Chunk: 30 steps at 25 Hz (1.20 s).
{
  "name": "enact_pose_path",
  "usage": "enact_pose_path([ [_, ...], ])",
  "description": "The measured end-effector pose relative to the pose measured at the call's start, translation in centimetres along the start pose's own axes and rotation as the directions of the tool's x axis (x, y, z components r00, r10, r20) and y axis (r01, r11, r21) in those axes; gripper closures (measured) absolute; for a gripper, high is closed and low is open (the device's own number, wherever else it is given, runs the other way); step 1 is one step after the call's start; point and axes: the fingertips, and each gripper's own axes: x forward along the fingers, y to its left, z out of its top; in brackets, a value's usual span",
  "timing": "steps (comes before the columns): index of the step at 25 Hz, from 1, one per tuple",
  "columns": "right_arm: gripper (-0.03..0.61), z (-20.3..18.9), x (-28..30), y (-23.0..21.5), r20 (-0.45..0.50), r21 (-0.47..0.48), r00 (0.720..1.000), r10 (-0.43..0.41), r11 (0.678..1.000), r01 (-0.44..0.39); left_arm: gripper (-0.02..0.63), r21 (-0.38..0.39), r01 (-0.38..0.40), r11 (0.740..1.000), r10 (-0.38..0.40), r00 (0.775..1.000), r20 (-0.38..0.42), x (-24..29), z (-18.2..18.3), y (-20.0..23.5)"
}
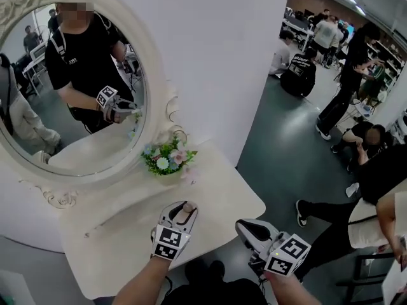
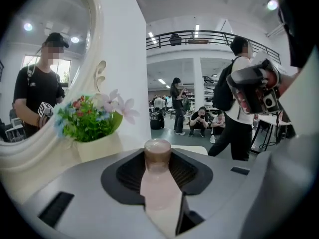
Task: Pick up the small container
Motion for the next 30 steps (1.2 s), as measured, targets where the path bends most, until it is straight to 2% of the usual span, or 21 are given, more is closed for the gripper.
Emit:
enact_pose_path([
  [6, 0.568, 2.4, 1.3, 0.6, 0.044, -0.045, 0.998, 0.055, 0.998, -0.053, 0.467, -0.023, -0.045, 0.999, 0.046, 0.998, 0.031, -3.1, 4.1, 2.2],
  [14, 0.568, 4.7, 1.8, 0.5, 0.065, -0.089, 0.996, 0.061, 0.994, -0.055, 0.466, -0.075, -0.093, 0.993, 0.097, 0.993, 0.06, -6.9, 7.9, 4.4],
  [19, 0.568, 5.4, 2.1, 0.6, 0.068, -0.127, 0.995, 0.07, 0.99, -0.061, 0.467, -0.082, -0.111, 0.99, 0.118, 0.989, 0.09, -9.4, 10.0, 5.1],
  [30, 0.569, 6.6, 2.0, 2.4, 0.085, -0.236, 0.992, 0.098, 0.969, -0.076, 0.466, -0.085, -0.17, 0.982, 0.18, 0.976, 0.122, -14.2, 11.9, 6.2],
])
